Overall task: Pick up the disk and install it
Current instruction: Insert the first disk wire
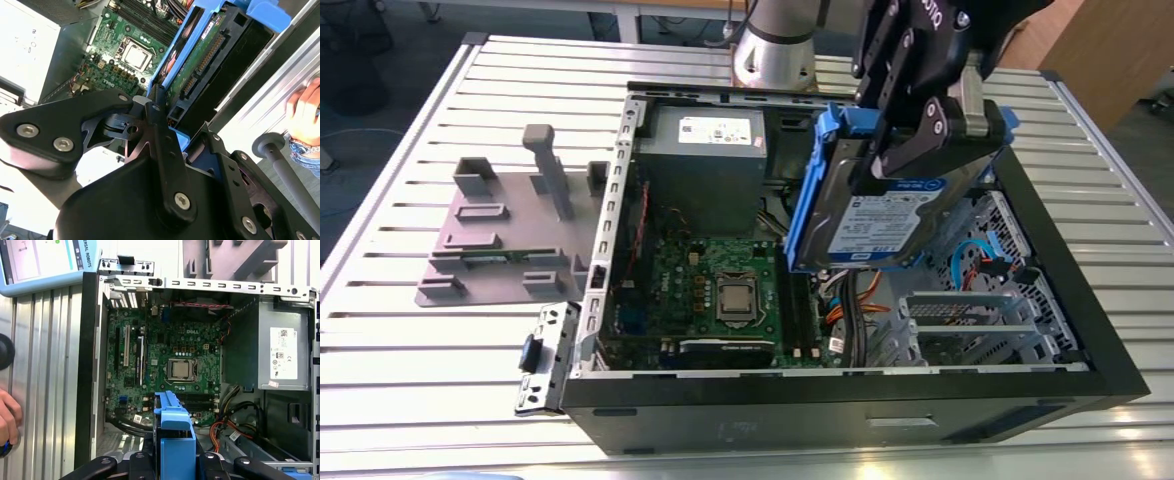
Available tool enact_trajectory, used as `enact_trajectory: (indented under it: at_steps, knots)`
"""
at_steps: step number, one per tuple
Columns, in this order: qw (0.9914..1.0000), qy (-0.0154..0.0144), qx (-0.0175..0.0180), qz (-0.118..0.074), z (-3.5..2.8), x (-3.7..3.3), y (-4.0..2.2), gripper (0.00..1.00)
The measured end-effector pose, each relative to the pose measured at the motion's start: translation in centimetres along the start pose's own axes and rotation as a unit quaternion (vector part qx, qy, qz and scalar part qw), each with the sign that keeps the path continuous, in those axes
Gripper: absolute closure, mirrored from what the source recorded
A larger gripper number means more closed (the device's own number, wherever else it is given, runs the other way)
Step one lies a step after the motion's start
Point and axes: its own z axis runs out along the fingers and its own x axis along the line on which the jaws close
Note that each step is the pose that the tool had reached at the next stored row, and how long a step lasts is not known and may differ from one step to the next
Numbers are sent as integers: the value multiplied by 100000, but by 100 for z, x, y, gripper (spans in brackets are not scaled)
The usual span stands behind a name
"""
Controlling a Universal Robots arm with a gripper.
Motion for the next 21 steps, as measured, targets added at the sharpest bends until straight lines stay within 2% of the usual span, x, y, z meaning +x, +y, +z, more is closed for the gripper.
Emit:
enact_trajectory:
  at_steps: [21]
  knots:
    - [100000, -2, 0, 0, 6, 2, -57, 63]
